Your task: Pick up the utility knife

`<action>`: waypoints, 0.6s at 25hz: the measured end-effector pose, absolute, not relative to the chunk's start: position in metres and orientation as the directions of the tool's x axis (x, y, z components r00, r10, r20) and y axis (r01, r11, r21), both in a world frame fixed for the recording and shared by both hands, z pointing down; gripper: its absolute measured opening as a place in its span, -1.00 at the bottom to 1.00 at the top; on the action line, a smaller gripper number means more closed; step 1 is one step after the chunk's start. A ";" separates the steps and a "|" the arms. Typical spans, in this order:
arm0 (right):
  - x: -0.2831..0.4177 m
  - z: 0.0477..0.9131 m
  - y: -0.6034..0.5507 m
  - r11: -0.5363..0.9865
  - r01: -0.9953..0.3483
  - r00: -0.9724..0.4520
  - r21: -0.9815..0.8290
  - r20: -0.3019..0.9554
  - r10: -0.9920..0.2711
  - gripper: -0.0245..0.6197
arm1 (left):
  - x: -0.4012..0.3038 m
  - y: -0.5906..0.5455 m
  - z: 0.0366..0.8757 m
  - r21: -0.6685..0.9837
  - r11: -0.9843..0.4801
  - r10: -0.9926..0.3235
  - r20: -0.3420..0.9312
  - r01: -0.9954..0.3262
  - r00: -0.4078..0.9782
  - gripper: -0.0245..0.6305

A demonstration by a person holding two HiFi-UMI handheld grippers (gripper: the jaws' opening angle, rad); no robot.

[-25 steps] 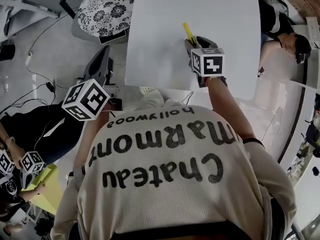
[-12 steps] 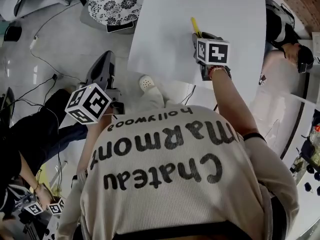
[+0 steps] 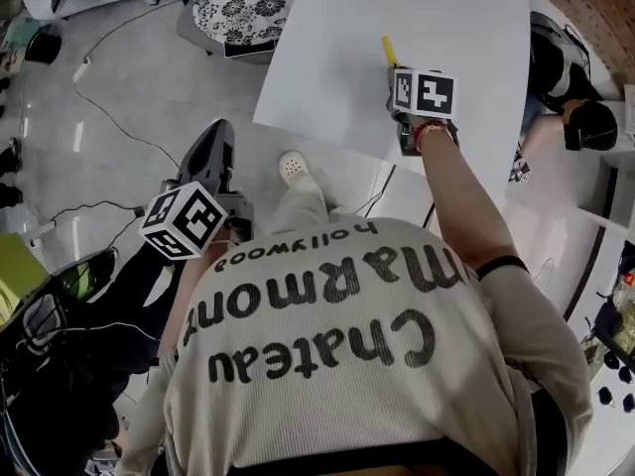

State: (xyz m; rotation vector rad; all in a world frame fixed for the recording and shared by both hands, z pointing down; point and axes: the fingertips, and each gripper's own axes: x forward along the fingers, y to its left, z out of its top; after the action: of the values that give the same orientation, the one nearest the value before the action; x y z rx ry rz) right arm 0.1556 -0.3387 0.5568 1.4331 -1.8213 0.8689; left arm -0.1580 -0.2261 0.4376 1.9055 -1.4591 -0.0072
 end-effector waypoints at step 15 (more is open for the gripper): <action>0.151 0.555 -0.286 0.170 -0.973 -0.221 -0.153 0.825 -0.521 -0.71 | -0.138 -0.210 0.431 0.558 -0.110 -0.850 0.375 -0.822 0.369 -0.92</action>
State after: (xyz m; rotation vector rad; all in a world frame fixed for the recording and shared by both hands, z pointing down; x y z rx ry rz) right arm 0.1513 -0.2855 0.5555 1.4128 -1.8300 0.9358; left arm -0.1384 -0.2103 0.4315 1.9198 -1.4475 -0.0500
